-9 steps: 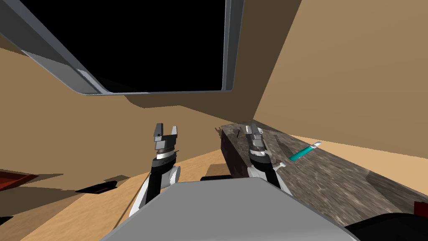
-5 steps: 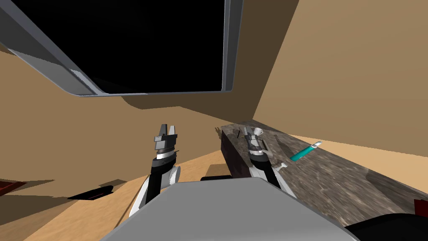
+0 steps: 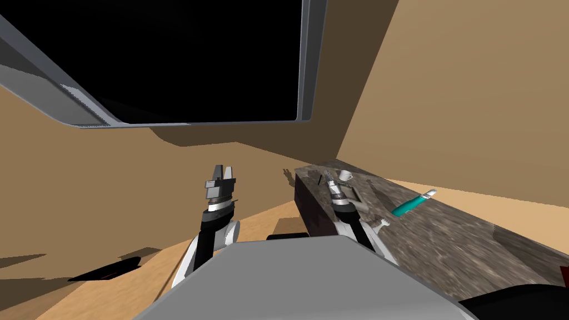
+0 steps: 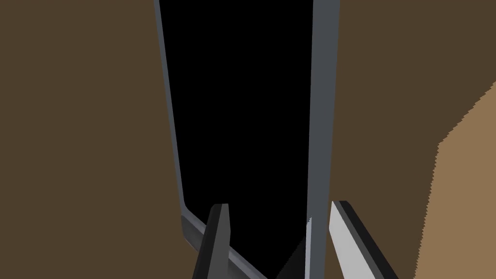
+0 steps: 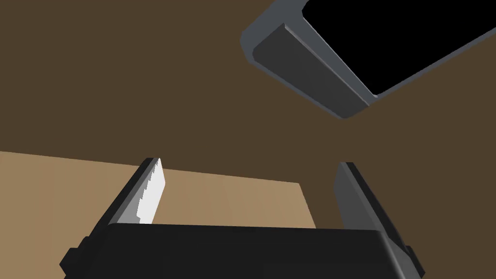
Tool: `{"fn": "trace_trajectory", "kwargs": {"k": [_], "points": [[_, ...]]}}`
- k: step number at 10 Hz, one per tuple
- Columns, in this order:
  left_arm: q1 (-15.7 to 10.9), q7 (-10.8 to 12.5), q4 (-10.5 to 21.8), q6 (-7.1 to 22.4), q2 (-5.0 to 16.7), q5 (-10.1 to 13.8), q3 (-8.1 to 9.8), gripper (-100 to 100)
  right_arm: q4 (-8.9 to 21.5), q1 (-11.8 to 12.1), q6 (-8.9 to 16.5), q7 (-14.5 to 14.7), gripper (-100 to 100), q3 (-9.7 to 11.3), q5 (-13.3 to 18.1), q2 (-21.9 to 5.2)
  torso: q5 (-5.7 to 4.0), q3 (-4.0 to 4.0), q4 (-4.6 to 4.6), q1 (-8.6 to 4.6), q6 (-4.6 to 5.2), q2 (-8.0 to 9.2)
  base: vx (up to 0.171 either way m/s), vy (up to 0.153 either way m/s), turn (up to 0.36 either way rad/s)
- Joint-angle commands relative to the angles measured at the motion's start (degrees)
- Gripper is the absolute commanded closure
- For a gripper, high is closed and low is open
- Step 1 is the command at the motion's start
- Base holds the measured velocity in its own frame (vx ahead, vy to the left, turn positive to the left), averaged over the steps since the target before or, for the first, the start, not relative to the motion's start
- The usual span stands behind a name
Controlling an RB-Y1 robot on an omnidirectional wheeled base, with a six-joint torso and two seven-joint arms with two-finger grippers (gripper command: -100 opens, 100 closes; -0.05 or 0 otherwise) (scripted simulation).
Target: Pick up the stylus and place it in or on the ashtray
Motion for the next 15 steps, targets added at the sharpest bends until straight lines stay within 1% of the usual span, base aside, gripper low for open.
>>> {"fn": "trace_trajectory", "kwargs": {"k": [1,4,5,6,7,10,11,12,13,15], "points": [[0.00,0.00,0.00,0.00,0.00,0.00,0.00,0,2.09,-0.58,0.67,1.68,-100,-1.15,1.28,-0.02,0.00,0.00,0.00,0.00,0.00,0.00,0.061,0.047,-0.046],[0.00,0.00,0.00,0.00,0.00,0.00,0.00,0,5.53,-1.72,2.06,4.41,-100,-3.20,3.45,0.10,0.01,0.01,0.01,0.06,0.00,0.02,0.062,0.060,-0.045],[0.00,0.00,0.00,0.00,0.00,0.00,0.00,0,7.66,-2.42,2.92,6.07,-100,-4.44,4.77,0.38,0.01,-0.01,0.00,0.07,0.00,-0.01,0.092,0.063,-0.070],[0.00,0.00,0.00,0.00,0.00,0.00,0.00,0,8.67,-2.75,3.33,6.85,-100,-5.02,5.39,0.55,0.01,-0.04,-0.02,0.08,0.00,-0.07,0.070,0.058,-0.058],[0.00,0.00,0.00,0.00,0.00,0.00,0.00,0,10.59,-3.38,4.09,8.33,-100,-6.11,6.57,0.89,0.01,-0.02,-0.01,0.05,0.00,-0.03,0.064,0.074,-0.047],[0.00,0.00,0.00,0.00,0.00,0.00,0.00,0,13.34,-4.28,5.19,10.48,-100,-7.67,8.28,1.14,0.01,0.02,0.00,0.05,0.00,0.04,0.055,0.058,-0.039],[0.00,0.00,0.00,0.00,0.00,0.00,0.00,0,15.24,-4.90,5.95,11.99,-100,-8.76,9.49,0.99,0.01,0.04,0.01,0.03,-0.01,0.07,0.061,0.072,-0.052],[0.00,0.00,0.00,0.00,0.00,0.00,0.00,0,16.26,-5.23,6.36,12.80,-100,-9.34,10.13,0.80,0.01,0.02,0.01,0.08,0.00,0.04,0.062,0.073,-0.052],[0.00,0.00,0.00,0.00,0.00,0.00,0.00,0,18.47,-5.96,7.24,14.53,-100,-10.61,11.51,0.31,0.02,0.01,0.00,0.09,-0.01,0.03,0.073,0.086,-0.072],[0.00,0.00,0.00,0.00,0.00,0.00,0.00,0,20.92,-6.76,8.23,16.42,-100,-12.02,13.02,-0.24,0.03,-0.02,-0.01,0.14,-0.01,-0.03,0.072,0.081,-0.054]]}}
